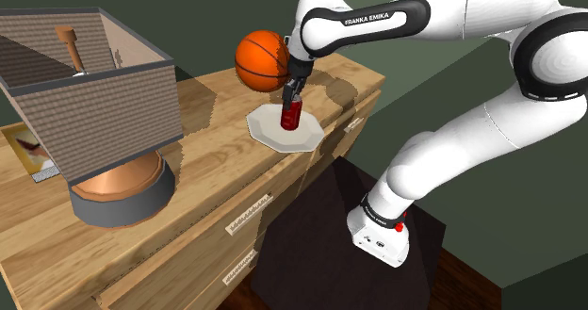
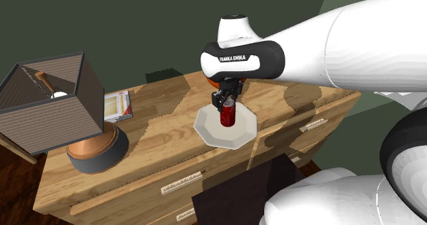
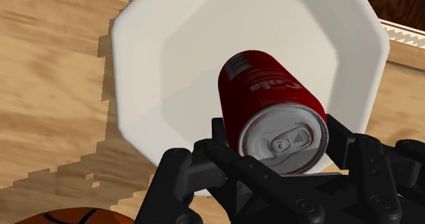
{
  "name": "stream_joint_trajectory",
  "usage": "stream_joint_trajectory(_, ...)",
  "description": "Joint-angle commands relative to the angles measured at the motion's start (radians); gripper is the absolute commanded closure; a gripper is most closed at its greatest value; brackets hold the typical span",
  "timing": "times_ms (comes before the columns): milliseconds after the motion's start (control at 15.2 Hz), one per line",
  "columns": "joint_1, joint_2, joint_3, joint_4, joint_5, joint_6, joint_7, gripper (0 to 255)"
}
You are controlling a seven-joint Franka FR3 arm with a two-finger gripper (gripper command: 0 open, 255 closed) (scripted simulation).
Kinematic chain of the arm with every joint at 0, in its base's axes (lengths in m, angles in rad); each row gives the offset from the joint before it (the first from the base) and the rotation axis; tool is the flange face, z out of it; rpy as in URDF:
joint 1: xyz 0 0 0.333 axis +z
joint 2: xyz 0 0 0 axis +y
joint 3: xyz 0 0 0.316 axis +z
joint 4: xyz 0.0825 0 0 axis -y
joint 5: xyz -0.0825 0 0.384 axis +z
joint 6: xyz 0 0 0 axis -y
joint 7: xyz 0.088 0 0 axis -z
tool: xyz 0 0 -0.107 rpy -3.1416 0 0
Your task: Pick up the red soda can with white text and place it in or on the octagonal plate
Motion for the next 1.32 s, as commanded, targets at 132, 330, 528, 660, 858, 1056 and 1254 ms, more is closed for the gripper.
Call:
stream_joint_trajectory(132,0.0,0.0,0.0,0.0,0.0,0.001,0.0,0)
stream_joint_trajectory(330,0.0,0.0,0.0,0.0,0.0,0.001,0.0,0)
stream_joint_trajectory(528,0.0,-0.011,-0.001,0.025,0.0,-0.035,0.0,0)
stream_joint_trajectory(660,-0.001,-0.028,-0.003,0.079,-0.001,-0.106,0.0,0)
stream_joint_trajectory(858,-0.001,-0.033,-0.004,0.101,-0.002,-0.134,0.0,0)
stream_joint_trajectory(1056,-0.001,-0.033,-0.003,0.101,-0.002,-0.134,0.0,0)
stream_joint_trajectory(1254,-0.001,-0.033,-0.003,0.101,-0.002,-0.134,0.0,0)
